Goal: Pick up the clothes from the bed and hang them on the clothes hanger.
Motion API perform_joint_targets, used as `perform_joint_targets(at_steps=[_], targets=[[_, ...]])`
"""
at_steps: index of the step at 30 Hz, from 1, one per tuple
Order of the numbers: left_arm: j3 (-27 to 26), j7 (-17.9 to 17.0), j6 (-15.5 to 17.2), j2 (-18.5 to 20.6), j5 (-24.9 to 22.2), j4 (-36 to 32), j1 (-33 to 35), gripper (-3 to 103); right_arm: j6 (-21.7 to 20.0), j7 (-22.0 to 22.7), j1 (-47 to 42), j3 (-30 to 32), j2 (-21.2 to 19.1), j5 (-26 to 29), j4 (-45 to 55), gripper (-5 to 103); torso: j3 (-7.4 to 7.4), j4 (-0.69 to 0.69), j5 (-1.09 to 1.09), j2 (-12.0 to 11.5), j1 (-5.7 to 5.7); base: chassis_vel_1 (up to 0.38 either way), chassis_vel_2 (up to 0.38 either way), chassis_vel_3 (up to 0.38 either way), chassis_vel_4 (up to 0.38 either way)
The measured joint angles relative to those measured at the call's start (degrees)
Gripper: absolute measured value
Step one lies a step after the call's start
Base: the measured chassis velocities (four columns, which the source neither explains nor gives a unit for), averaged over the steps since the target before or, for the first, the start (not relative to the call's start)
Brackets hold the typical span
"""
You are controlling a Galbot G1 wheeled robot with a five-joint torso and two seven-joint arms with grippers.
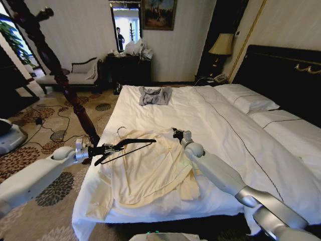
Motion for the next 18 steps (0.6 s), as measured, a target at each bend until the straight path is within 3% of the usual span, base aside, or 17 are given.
perform_joint_targets(at_steps=[10,18], targets=[[6.3,-1.3,0.2,-6.9,0.5,4.0,-7.0,15,-3.6,3.7,-0.6,1.3,-1.8,8.3,9.5,1,0.00,0.02,0.00,0.0,0.00,0.000,0.000,0.000,0.000],[9.1,-2.2,0.3,-11.2,0.6,6.8,-9.3,15,-4.9,5.7,-1.2,2.2,-2.3,11.3,12.6,1,0.00,0.01,0.00,0.0,0.01,0.000,0.000,0.000,0.000]])
